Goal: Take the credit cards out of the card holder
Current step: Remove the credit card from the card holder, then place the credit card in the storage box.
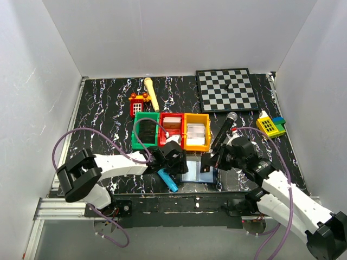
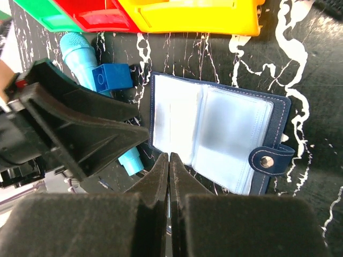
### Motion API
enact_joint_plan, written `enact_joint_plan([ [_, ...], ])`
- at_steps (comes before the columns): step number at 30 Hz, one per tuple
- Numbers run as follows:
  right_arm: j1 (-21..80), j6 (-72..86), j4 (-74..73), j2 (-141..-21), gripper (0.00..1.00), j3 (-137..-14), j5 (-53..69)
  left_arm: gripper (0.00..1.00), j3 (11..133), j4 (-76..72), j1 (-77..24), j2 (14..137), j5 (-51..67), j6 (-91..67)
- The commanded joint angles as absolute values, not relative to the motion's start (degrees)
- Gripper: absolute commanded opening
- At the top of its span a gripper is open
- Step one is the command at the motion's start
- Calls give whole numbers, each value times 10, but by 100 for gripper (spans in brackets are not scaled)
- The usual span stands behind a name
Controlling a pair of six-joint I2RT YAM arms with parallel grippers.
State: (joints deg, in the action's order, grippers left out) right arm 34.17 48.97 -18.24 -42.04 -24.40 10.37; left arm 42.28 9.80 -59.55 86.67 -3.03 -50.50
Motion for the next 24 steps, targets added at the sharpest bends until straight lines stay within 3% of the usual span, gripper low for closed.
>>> enact_joint_plan([
  [1,340,443,-246,-403,1,-311,70,57,480,110,-623,793,-76,-456],
  [6,341,382,-238,-402,1,-359,118,62,484,73,-631,705,-96,-440],
  [11,347,294,-189,-395,1,-392,285,61,266,-249,-630,483,-67,-296],
  [12,348,271,-206,-409,1,-415,342,66,234,-286,-628,441,-67,-292],
  [14,351,244,-234,-449,1,-453,441,85,226,-247,-621,365,-64,-288],
  [16,375,207,-260,-471,1,-485,477,93,247,-184,-617,318,-15,-243],
  [24,536,125,-346,-571,1,-610,403,92,327,-101,-590,365,184,-210],
])
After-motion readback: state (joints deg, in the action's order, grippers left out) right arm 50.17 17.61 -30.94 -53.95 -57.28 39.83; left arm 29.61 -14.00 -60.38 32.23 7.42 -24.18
